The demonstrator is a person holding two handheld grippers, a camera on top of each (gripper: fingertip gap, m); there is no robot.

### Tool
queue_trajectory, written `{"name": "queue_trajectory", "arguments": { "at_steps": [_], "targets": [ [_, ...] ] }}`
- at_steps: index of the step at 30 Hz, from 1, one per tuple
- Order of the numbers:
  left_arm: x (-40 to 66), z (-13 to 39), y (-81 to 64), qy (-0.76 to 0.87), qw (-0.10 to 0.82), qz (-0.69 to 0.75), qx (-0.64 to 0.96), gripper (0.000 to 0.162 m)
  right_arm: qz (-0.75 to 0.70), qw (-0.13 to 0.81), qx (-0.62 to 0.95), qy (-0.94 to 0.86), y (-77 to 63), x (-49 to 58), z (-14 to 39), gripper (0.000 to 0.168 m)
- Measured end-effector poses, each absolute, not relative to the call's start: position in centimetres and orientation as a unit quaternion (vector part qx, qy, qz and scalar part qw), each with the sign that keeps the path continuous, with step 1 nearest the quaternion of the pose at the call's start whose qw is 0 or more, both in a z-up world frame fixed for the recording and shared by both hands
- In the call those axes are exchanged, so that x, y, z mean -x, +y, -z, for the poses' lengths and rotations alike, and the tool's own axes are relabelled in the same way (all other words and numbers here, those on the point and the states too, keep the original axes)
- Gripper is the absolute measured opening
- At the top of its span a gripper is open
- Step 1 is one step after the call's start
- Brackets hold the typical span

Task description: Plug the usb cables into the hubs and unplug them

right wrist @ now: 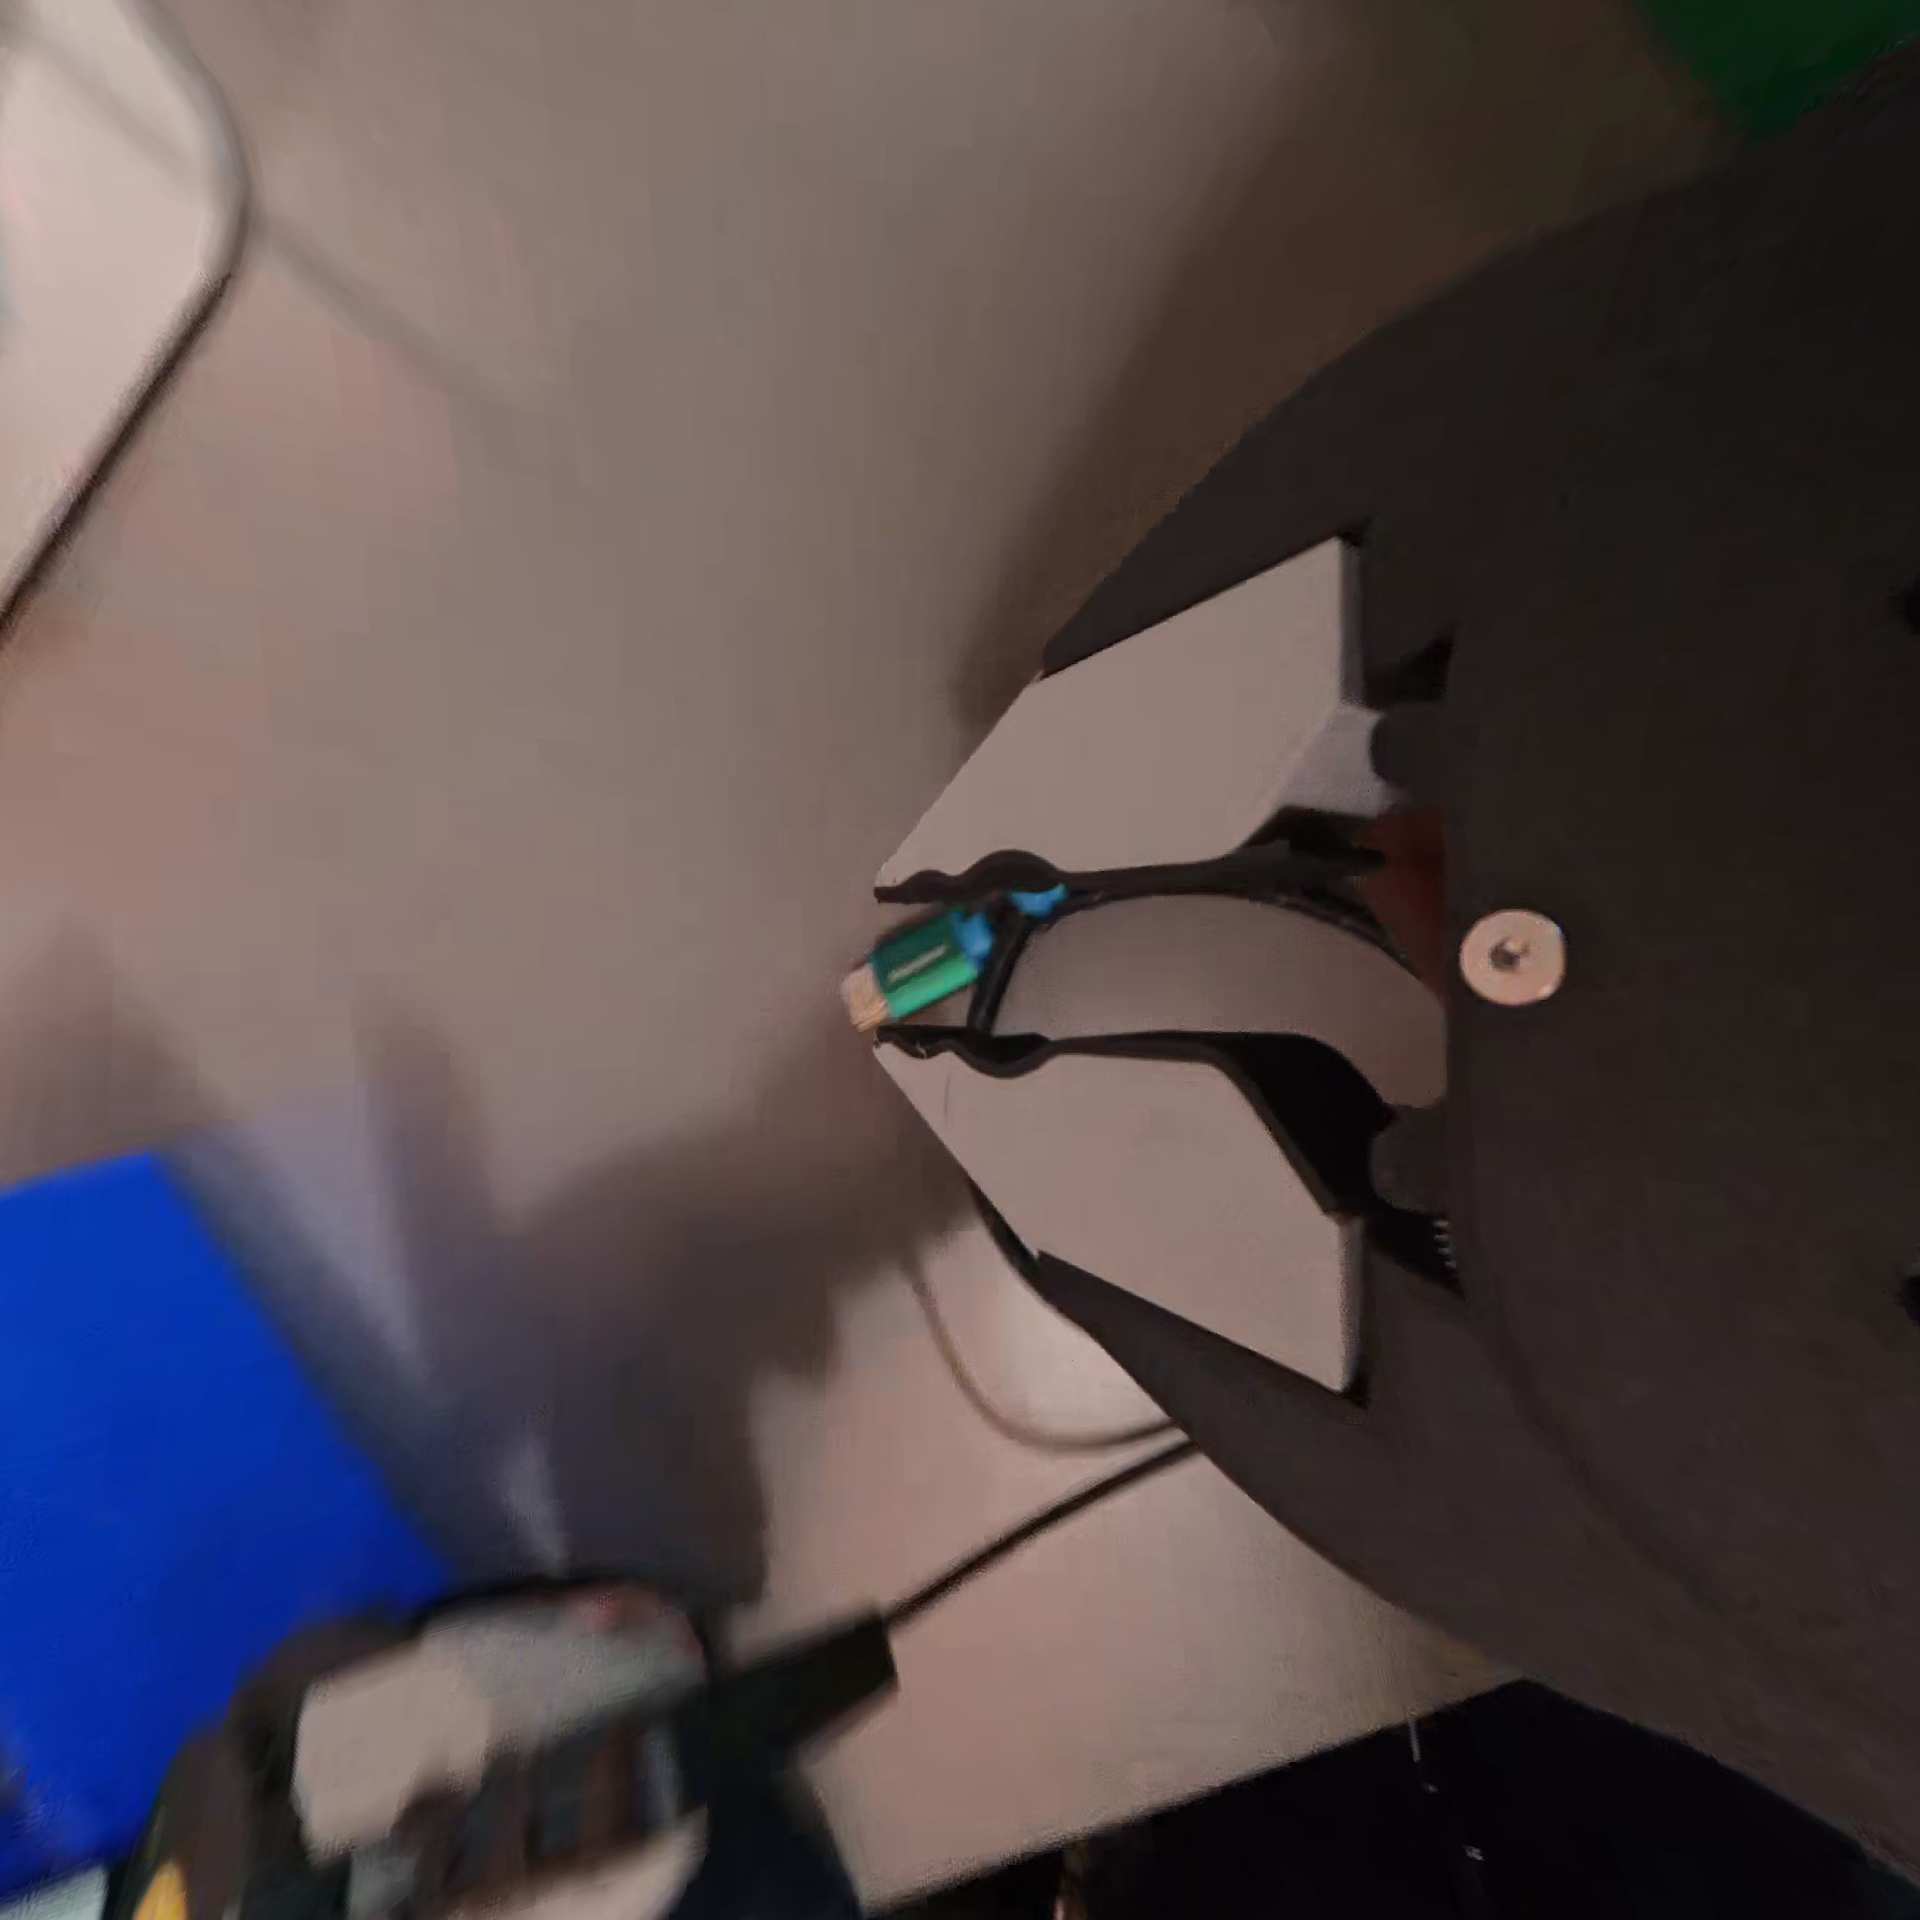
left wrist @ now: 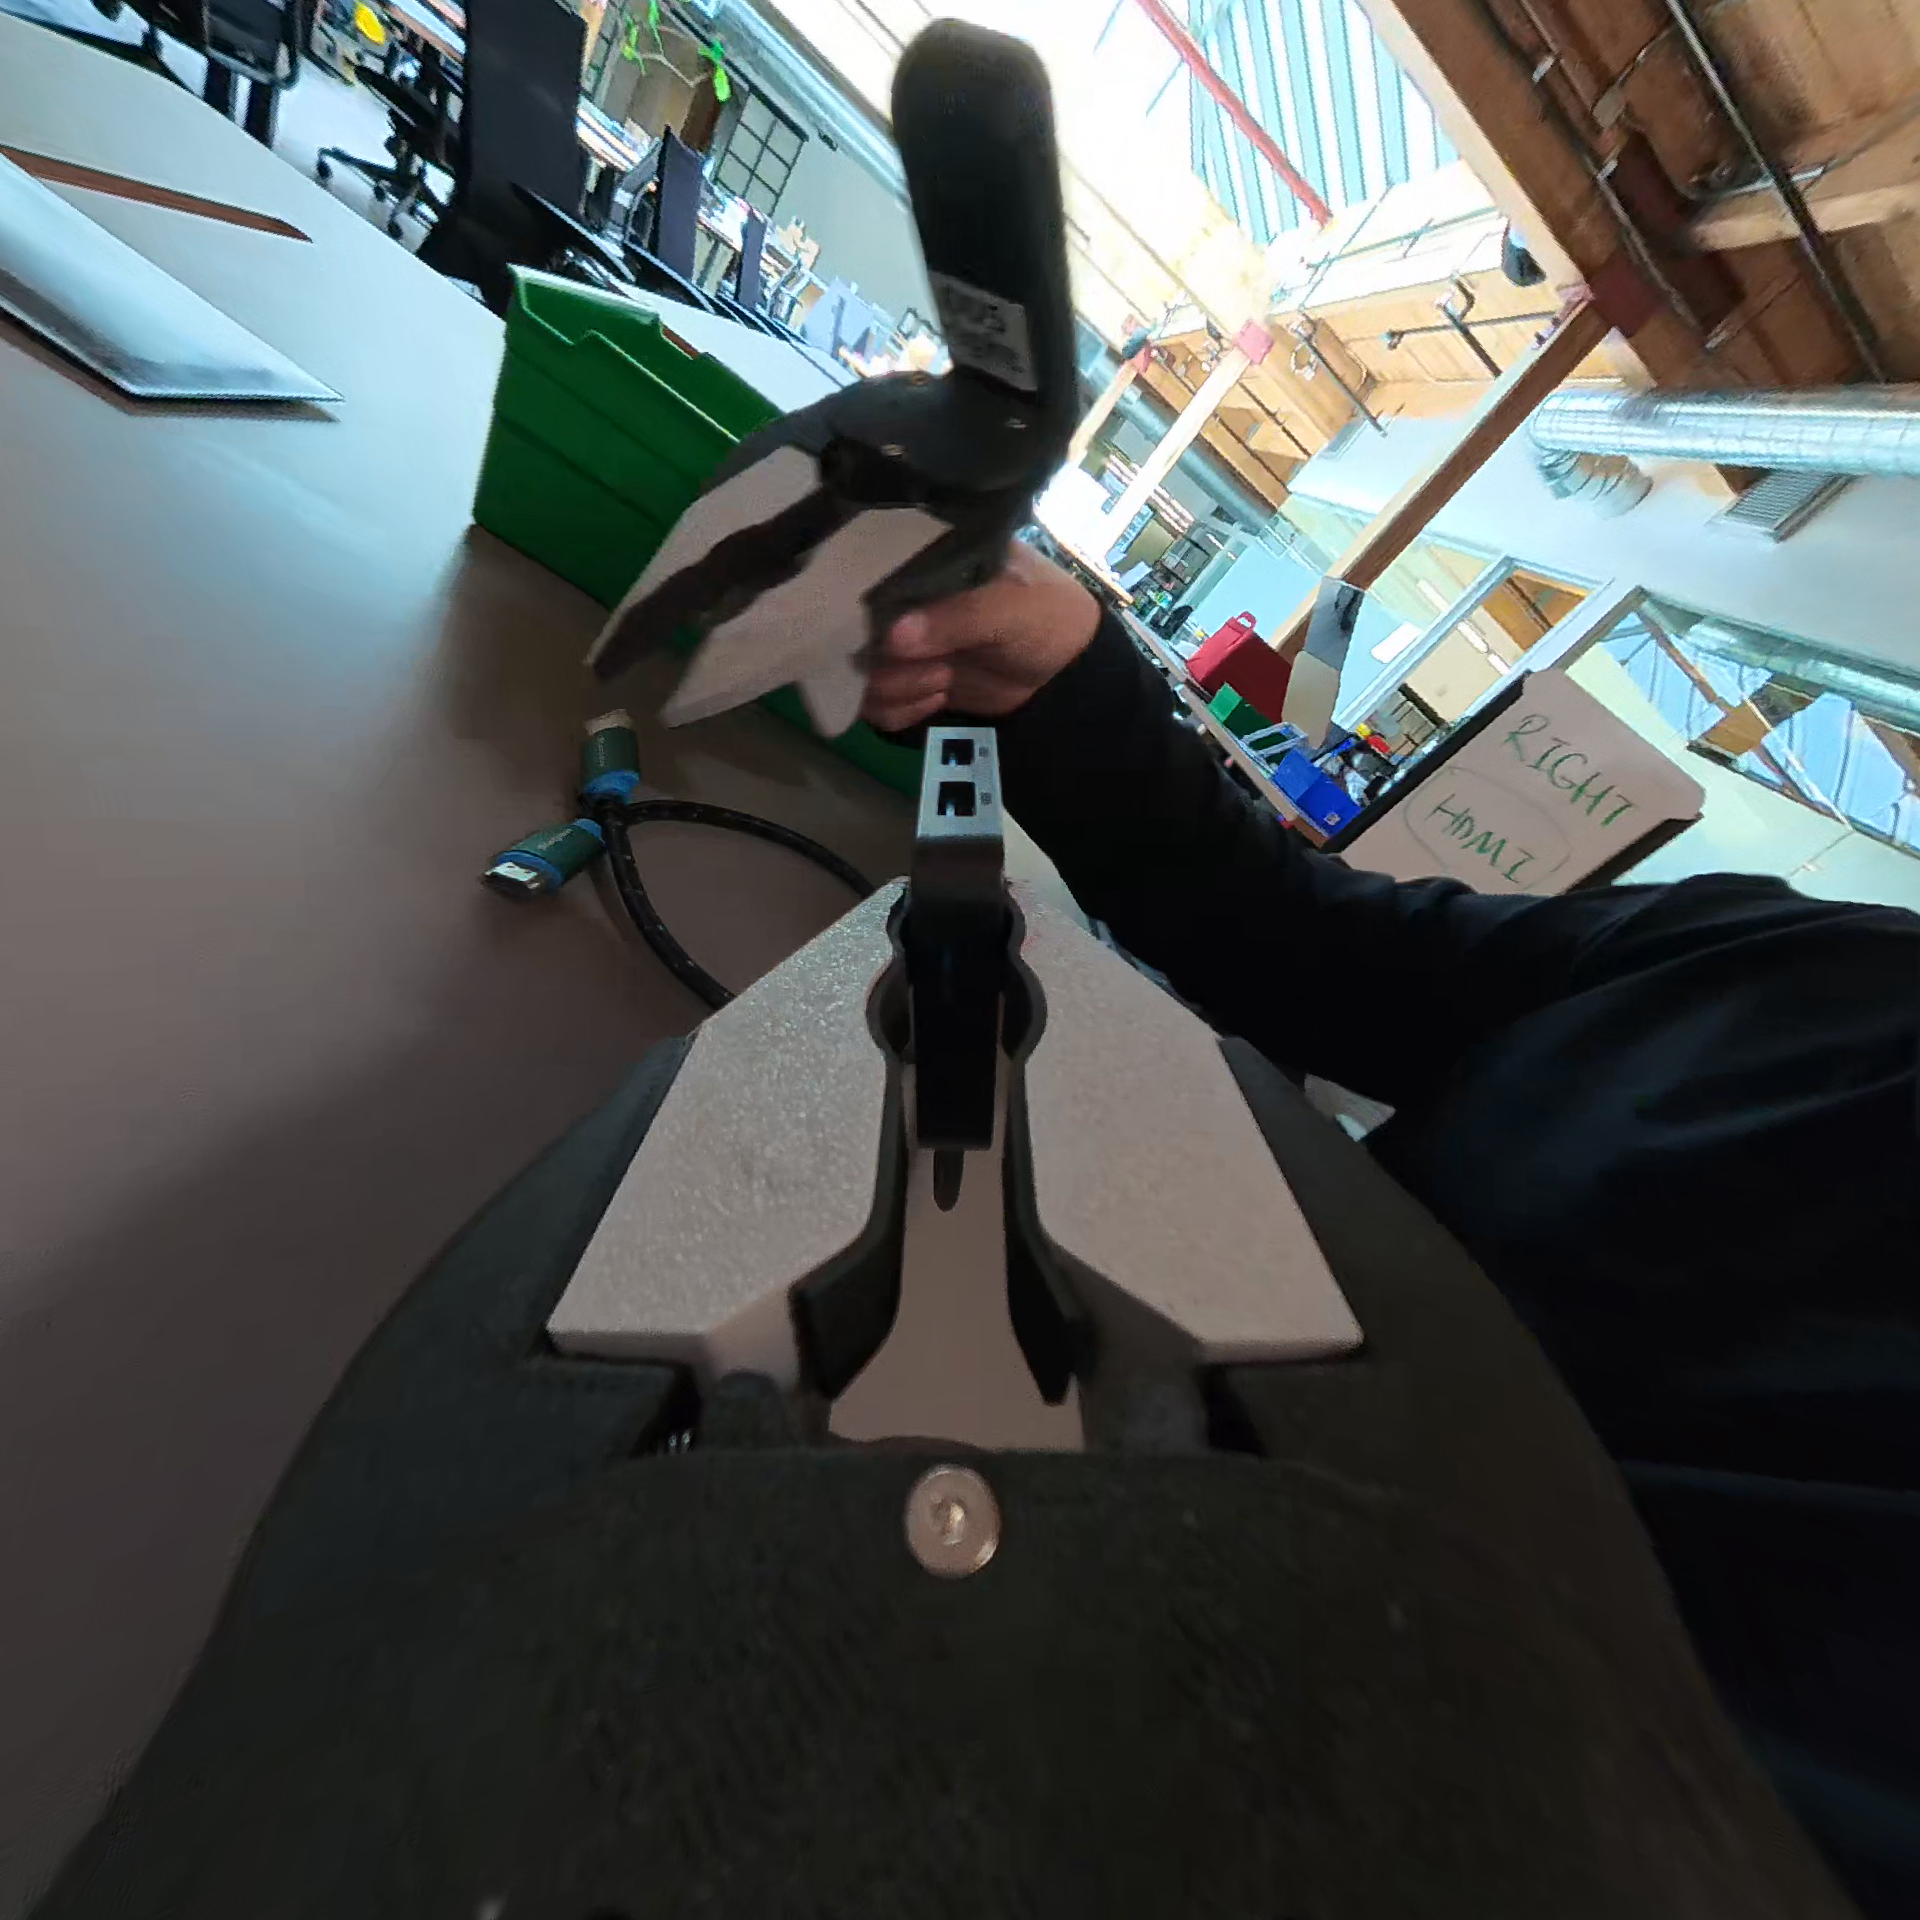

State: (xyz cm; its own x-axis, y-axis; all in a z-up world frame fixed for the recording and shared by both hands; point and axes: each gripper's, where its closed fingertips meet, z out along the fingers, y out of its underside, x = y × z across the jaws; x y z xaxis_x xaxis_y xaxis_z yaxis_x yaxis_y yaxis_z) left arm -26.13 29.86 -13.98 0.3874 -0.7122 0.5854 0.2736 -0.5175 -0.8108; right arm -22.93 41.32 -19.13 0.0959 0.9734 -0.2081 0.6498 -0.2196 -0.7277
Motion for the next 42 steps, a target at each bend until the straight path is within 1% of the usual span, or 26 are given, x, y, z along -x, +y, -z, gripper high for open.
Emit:
{"name": "queue_trajectory", "arguments": {
  "at_steps": [3, 6, 8, 9, 12, 15, 16, 17, 18, 19, 20, 21, 24, 28, 32, 38, 42],
  "targets": [
    [25.5, 14.3, 29.5, 0.181, 0.459, 0.518, 0.698, 0.011, -0.32, 0.195, 0.749, -0.546, 42.4, 22.1, 21.5, 0.017],
    [25.6, 14.6, 29.6, 0.186, 0.463, 0.5, 0.708, 0.011, -0.333, 0.199, 0.758, -0.525, 42.2, 21.1, 20.6, 0.032],
    [25.7, 14.6, 29.7, 0.174, 0.459, 0.509, 0.707, 0.011, -0.328, 0.212, 0.75, -0.534, 41.2, 19.8, 19.7, 0.035],
    [25.8, 14.7, 29.8, 0.169, 0.457, 0.511, 0.708, 0.011, -0.304, 0.219, 0.75, -0.546, 41.1, 19.0, 19.9, 0.038],
    [25.9, 14.6, 29.9, 0.16, 0.455, 0.516, 0.708, 0.011, -0.226, 0.216, 0.765, -0.562, 41.9, 16.8, 22.3, 0.04],
    [25.9, 14.2, 29.8, 0.158, 0.459, 0.522, 0.701, 0.011, -0.25, 0.194, 0.768, -0.557, 41.6, 17.3, 24.1, 0.039],
    [26.0, 14.3, 29.9, 0.153, 0.458, 0.522, 0.703, 0.011, -0.255, 0.209, 0.761, -0.559, 41.8, 17.8, 24.4, 0.033],
    [26.2, 14.6, 30.1, 0.146, 0.456, 0.518, 0.709, 0.011, -0.256, 0.231, 0.753, -0.561, 42.2, 18.3, 24.5, 0.034],
    [26.4, 15.0, 30.4, 0.137, 0.452, 0.514, 0.716, 0.011, -0.255, 0.252, 0.743, -0.565, 42.6, 18.9, 24.6, 0.031],
    [26.5, 15.4, 30.6, 0.128, 0.449, 0.511, 0.722, 0.011, -0.251, 0.273, 0.732, -0.571, 42.9, 19.4, 24.7, 0.022],
    [26.7, 15.6, 30.8, 0.119, 0.446, 0.512, 0.725, 0.011, -0.251, 0.288, 0.72, -0.579, 42.9, 19.8, 24.7, 0.01],
    [26.9, 15.7, 31.0, 0.109, 0.445, 0.511, 0.727, 0.011, -0.254, 0.295, 0.71, -0.587, 42.8, 20.2, 24.7, 0.006],
    [27.3, 16.3, 31.6, 0.091, 0.443, 0.501, 0.738, 0.011, -0.26, 0.302, 0.69, -0.605, 42.3, 20.8, 24.4, 0.005],
    [28.1, 16.9, 32.3, 0.062, 0.445, 0.496, 0.743, 0.011, -0.298, 0.41, 0.602, -0.617, 40.5, 21.5, 19.9, 0.003],
    [28.2, 16.5, 32.4, 0.042, 0.44, 0.53, 0.724, 0.011, -0.263, 0.504, 0.511, -0.645, 38.8, 21.1, 17.1, 0.003],
    [28.2, 15.2, 32.1, 0.032, 0.432, 0.586, 0.685, 0.011, -0.232, 0.526, 0.45, -0.684, 36.5, 21.1, 15.8, 0.003],
    [28.0, 14.6, 31.7, 0.034, 0.424, 0.611, 0.668, 0.011, -0.18, 0.551, 0.408, -0.705, 35.7, 21.2, 14.3, 0.003]
  ]
}}
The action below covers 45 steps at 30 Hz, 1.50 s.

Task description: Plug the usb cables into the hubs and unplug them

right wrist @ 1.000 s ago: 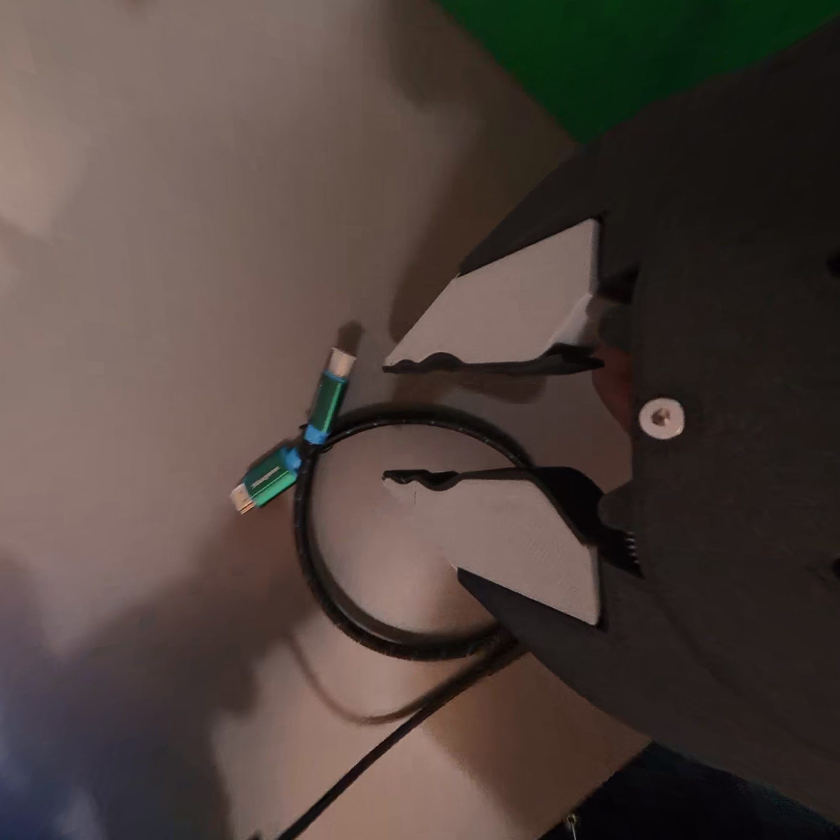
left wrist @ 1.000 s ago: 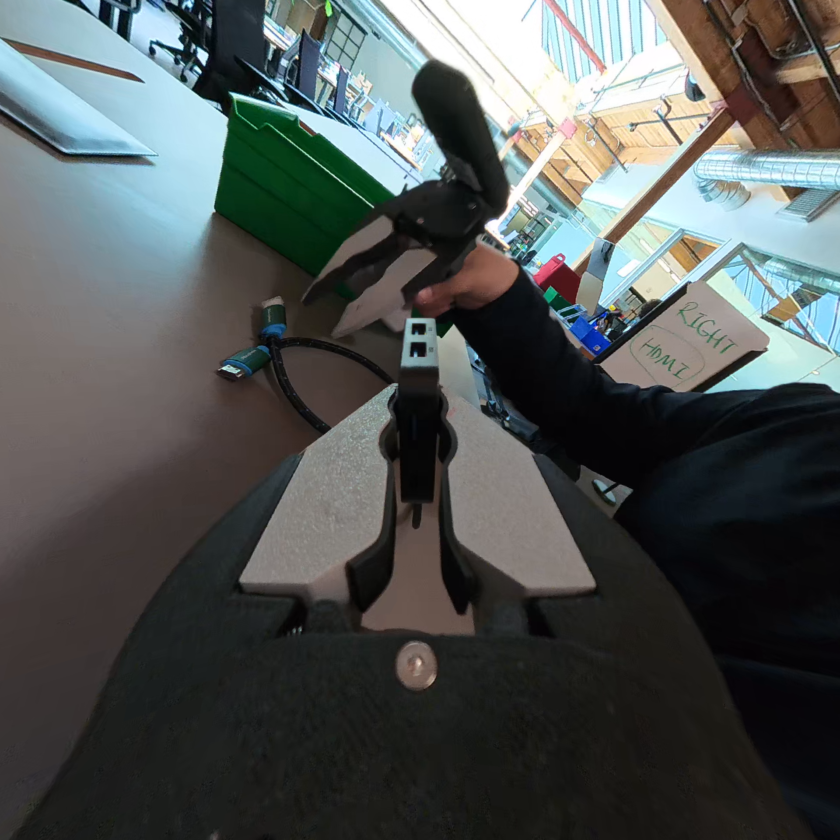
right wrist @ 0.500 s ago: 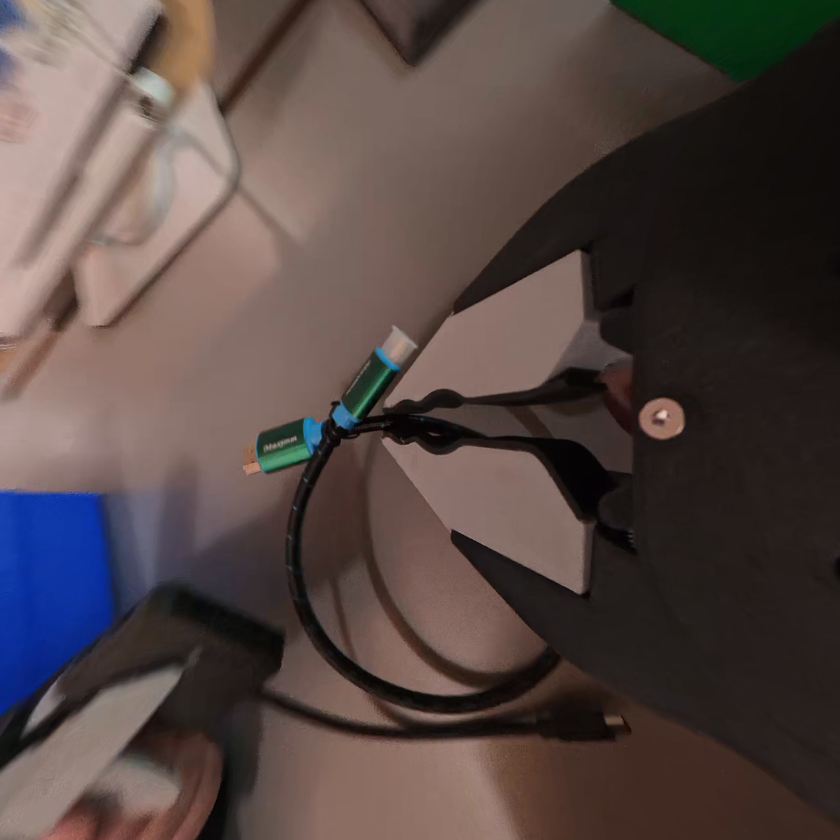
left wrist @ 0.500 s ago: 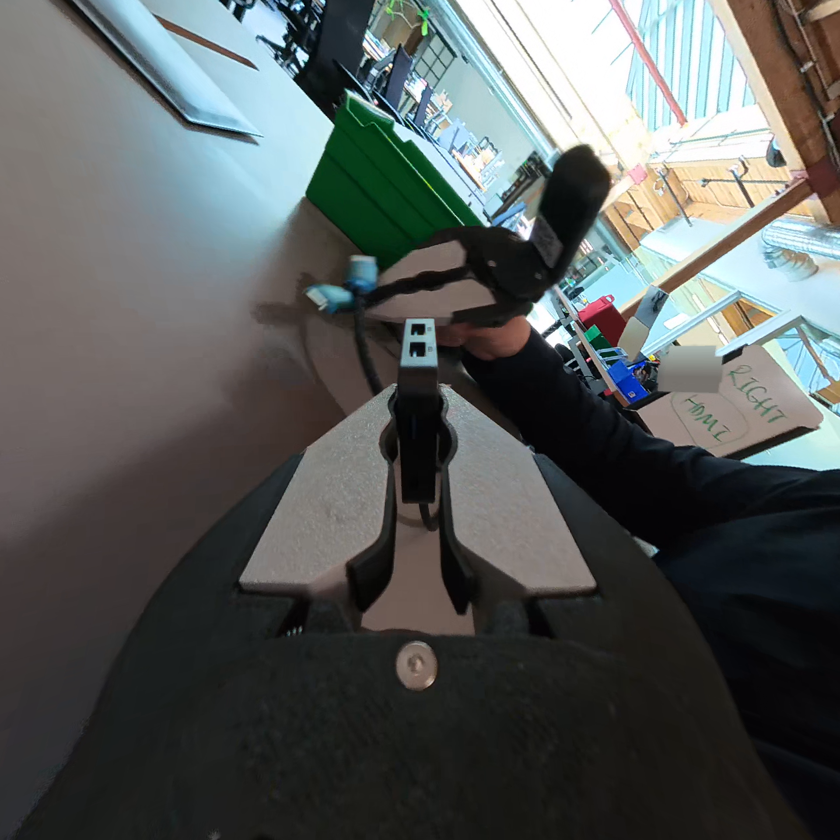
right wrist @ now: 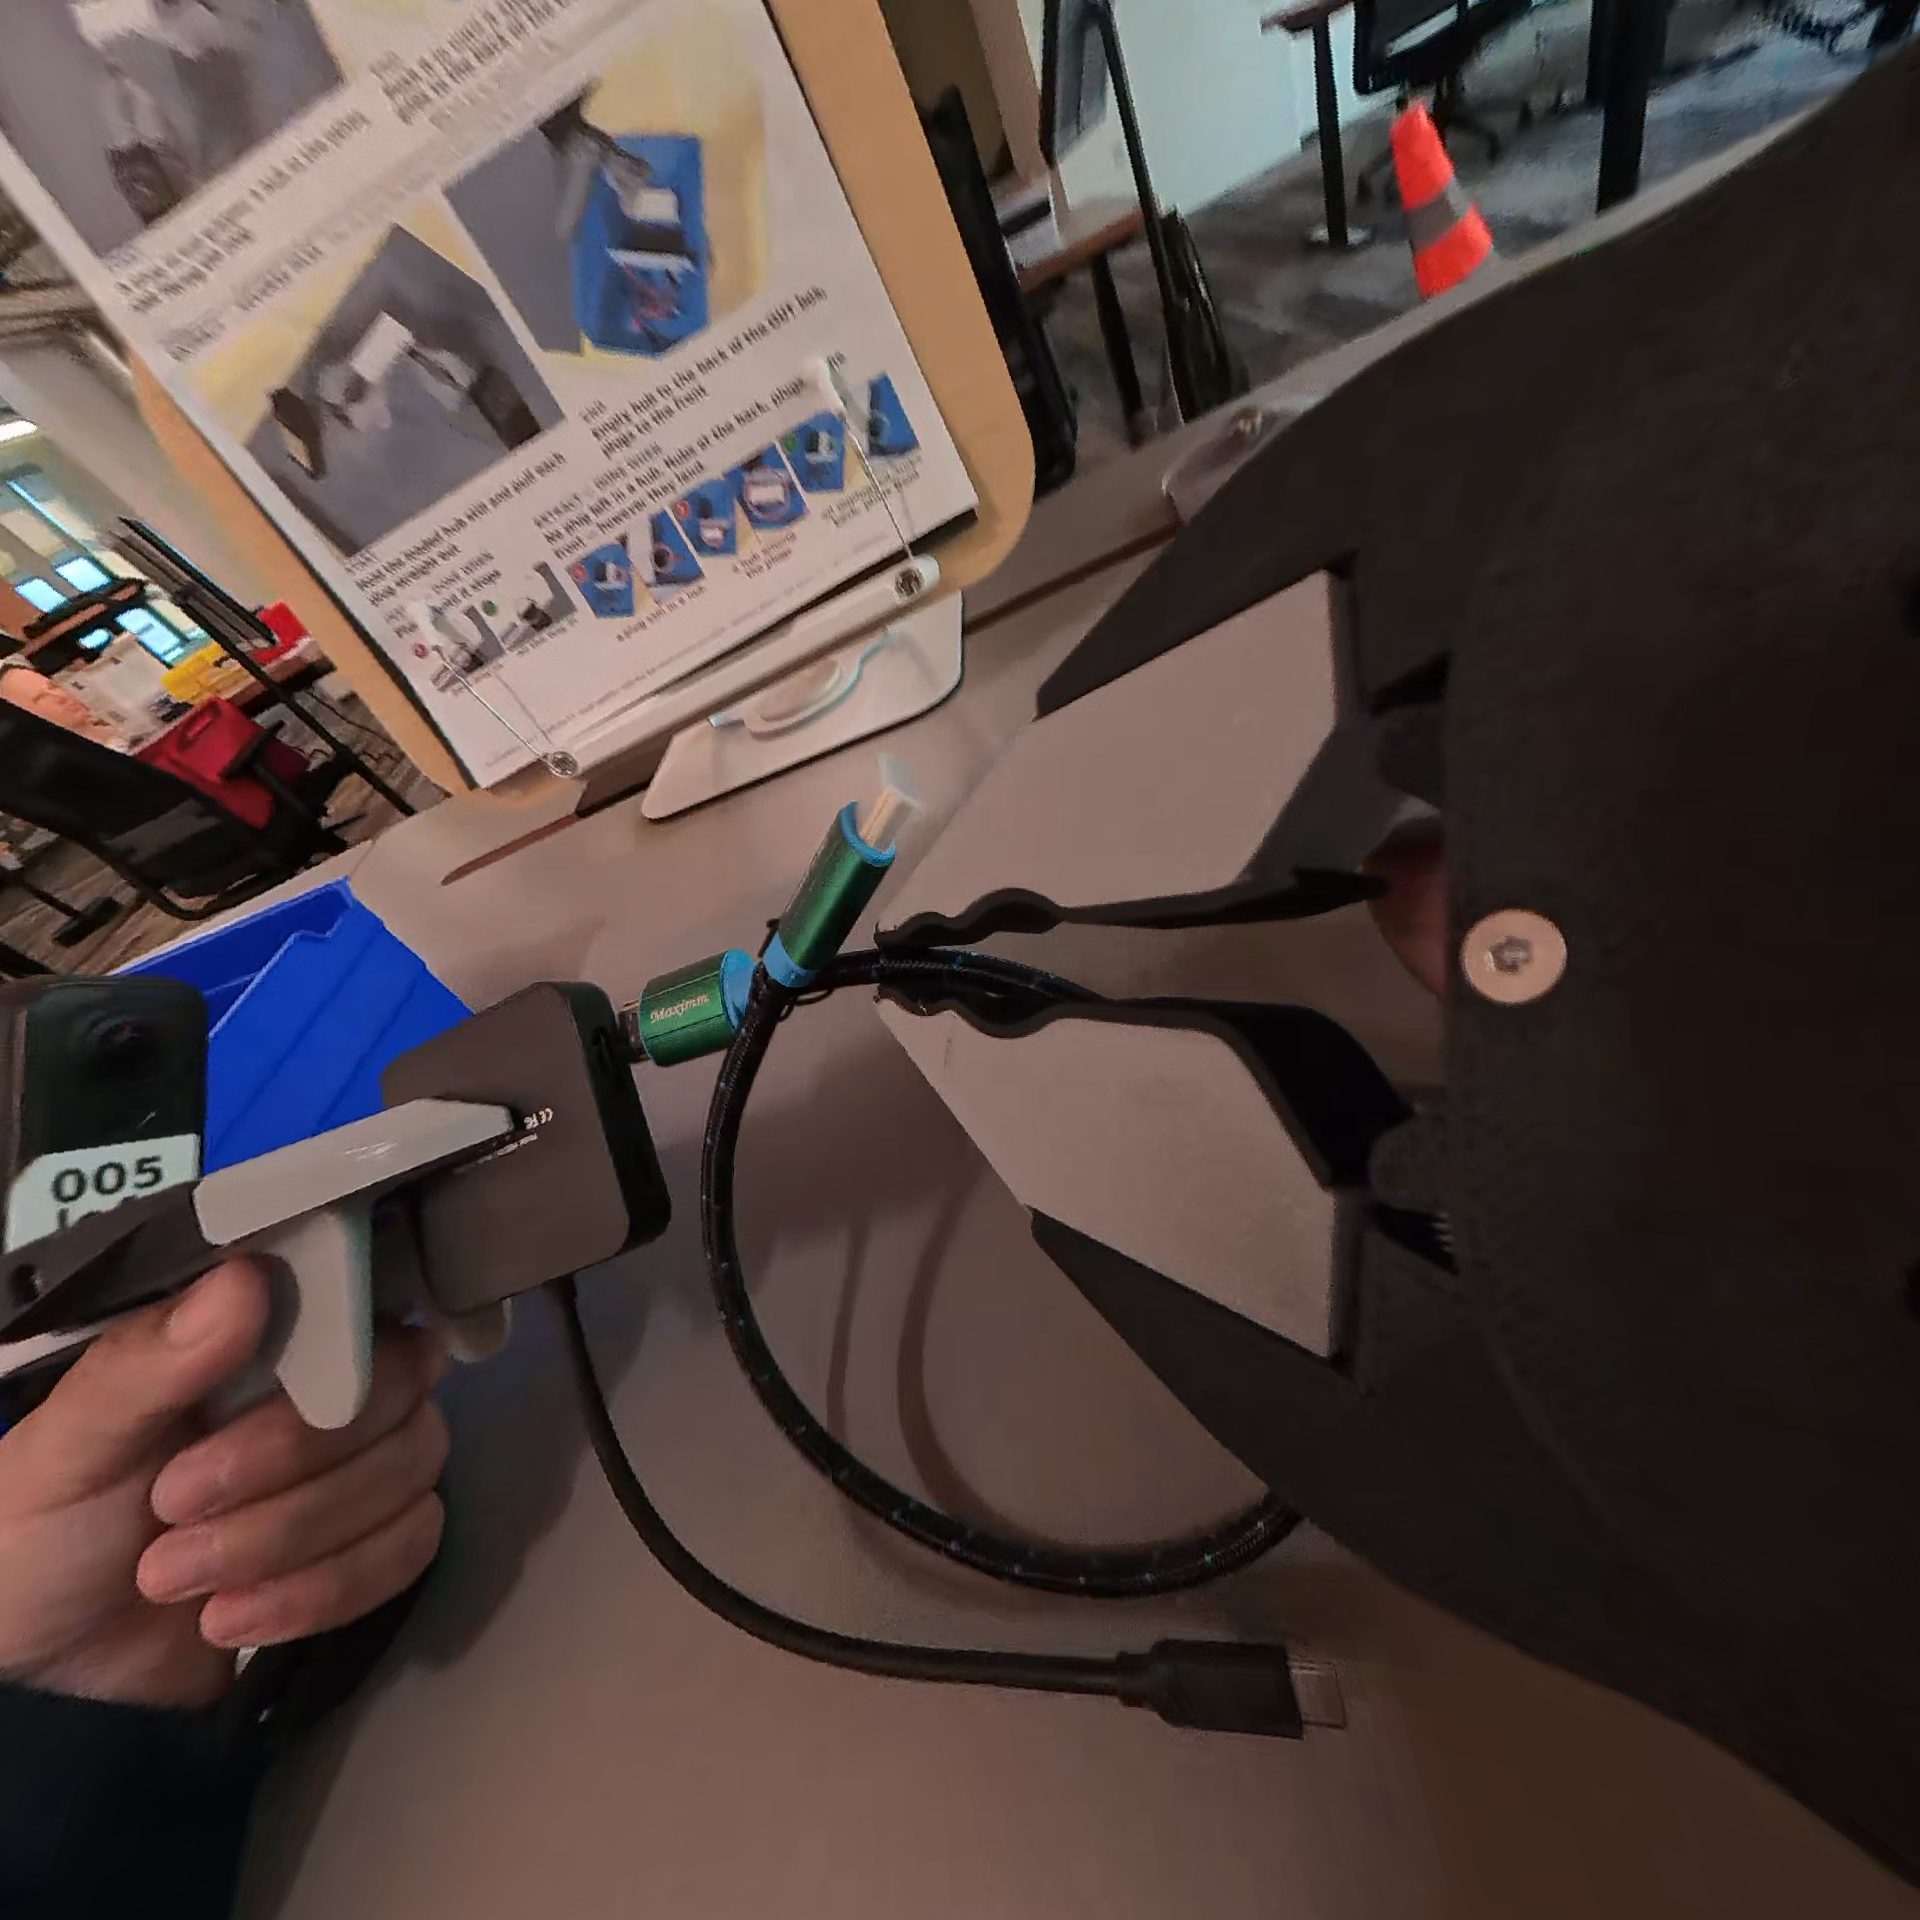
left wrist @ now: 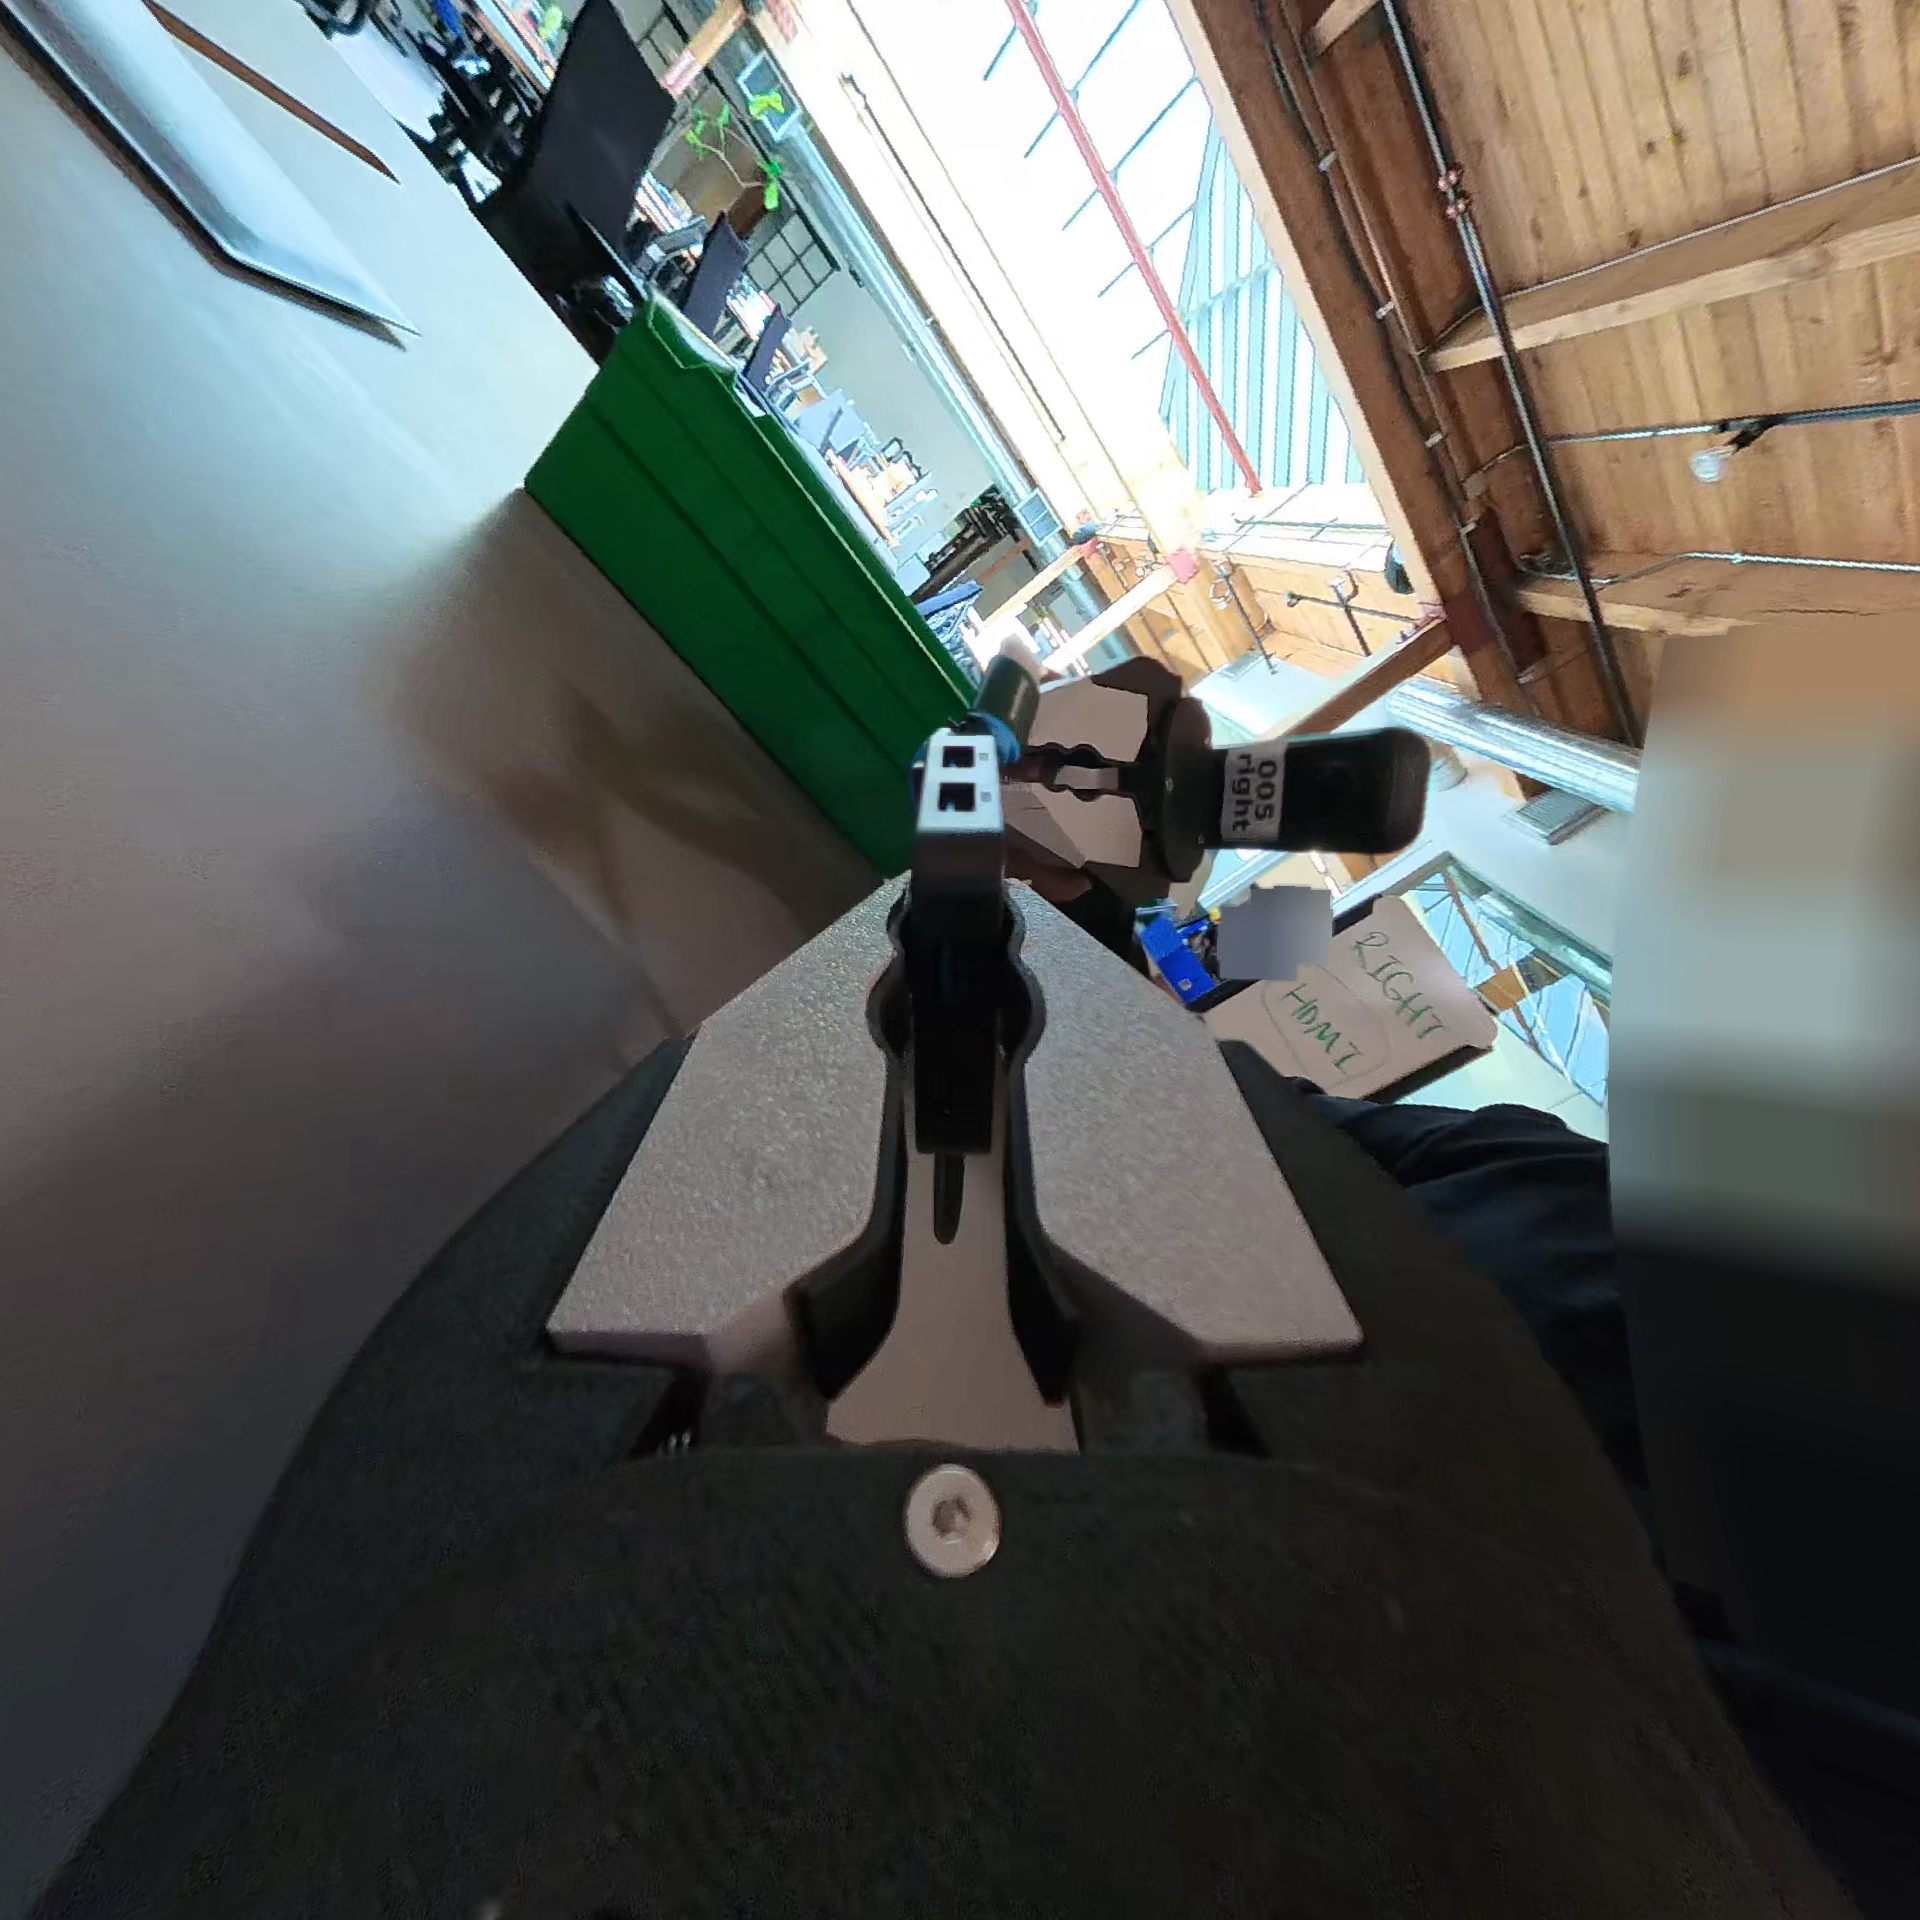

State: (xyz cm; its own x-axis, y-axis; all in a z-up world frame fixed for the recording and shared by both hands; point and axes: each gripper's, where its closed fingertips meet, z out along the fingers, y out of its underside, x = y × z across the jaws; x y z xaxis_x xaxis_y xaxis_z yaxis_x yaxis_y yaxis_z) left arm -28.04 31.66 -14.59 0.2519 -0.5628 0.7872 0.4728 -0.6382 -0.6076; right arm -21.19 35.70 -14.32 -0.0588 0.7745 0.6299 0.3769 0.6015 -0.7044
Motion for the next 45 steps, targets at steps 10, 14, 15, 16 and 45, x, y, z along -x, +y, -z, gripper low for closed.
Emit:
{"name": "queue_trajectory", "arguments": {
  "at_steps": [10, 14, 15, 16, 45],
  "targets": [
    [27.7, 13.7, 30.8, 0.041, 0.394, 0.67, 0.628, 0.011, -0.147, 0.599, 0.337, -0.711, 34.1, 20.5, 12.4, 0.003],
    [27.4, 13.1, 30.3, 0.054, 0.391, 0.683, 0.615, 0.011, -0.14, 0.595, 0.332, -0.718, 34.0, 20.4, 12.7, 0.003],
    [27.3, 13.1, 30.2, 0.055, 0.391, 0.684, 0.614, 0.011, -0.144, 0.594, 0.333, -0.718, 33.9, 20.3, 12.7, 0.003],
    [27.3, 13.0, 30.2, 0.057, 0.391, 0.682, 0.615, 0.011, -0.15, 0.594, 0.334, -0.716, 33.9, 20.3, 12.6, 0.003],
    [26.1, 13.8, 29.4, 0.096, 0.383, 0.657, 0.642, 0.011, -0.395, 0.508, 0.4, -0.652, 33.2, 19.9, 14.2, 0.003]
  ]
}}
